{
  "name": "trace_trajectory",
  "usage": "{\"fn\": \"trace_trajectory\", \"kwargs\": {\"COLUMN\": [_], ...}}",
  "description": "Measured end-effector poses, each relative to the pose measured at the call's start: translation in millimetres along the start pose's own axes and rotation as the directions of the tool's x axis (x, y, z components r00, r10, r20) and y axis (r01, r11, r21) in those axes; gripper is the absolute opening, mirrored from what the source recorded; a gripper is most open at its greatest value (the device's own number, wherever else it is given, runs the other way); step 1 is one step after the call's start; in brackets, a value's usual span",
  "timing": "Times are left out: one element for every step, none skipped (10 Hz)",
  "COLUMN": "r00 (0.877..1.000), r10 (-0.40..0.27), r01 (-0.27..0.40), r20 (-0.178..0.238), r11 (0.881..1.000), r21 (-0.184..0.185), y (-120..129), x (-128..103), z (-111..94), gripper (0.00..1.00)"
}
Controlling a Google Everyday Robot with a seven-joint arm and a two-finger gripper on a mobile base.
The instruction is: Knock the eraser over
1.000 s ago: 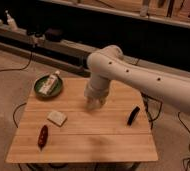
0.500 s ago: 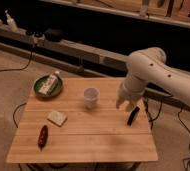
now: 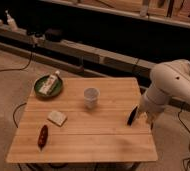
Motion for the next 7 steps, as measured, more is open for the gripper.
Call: {"fn": "trace_trajectory", "kwargs": {"r00": [0.999, 0.999, 0.999, 0.999, 0.999, 0.999, 0.999], "r10": [0.043, 0.051, 0.047, 0.045, 0.049, 0.048, 0.046], "r01": [-0.043, -0.051, -0.047, -0.045, -0.049, -0.048, -0.046], "r20": [0.0, 0.0, -0.001, 0.0, -0.001, 0.0, 0.0], "r11": [0.999, 0.999, 0.999, 0.999, 0.999, 0.999, 0.999], "r21": [0.007, 0.01, 0.01, 0.011, 0.011, 0.011, 0.011], "y": [10.0, 11.3, 9.5, 8.4, 10.5, 9.9, 8.5], "x": [-2.5, -3.0, -3.3, -3.7, -3.2, -3.3, -3.5], "z": [3.2, 3.9, 3.4, 3.7, 3.4, 3.4, 3.5], "gripper": [0.41, 0.41, 0.41, 0.41, 0.41, 0.41, 0.41]}}
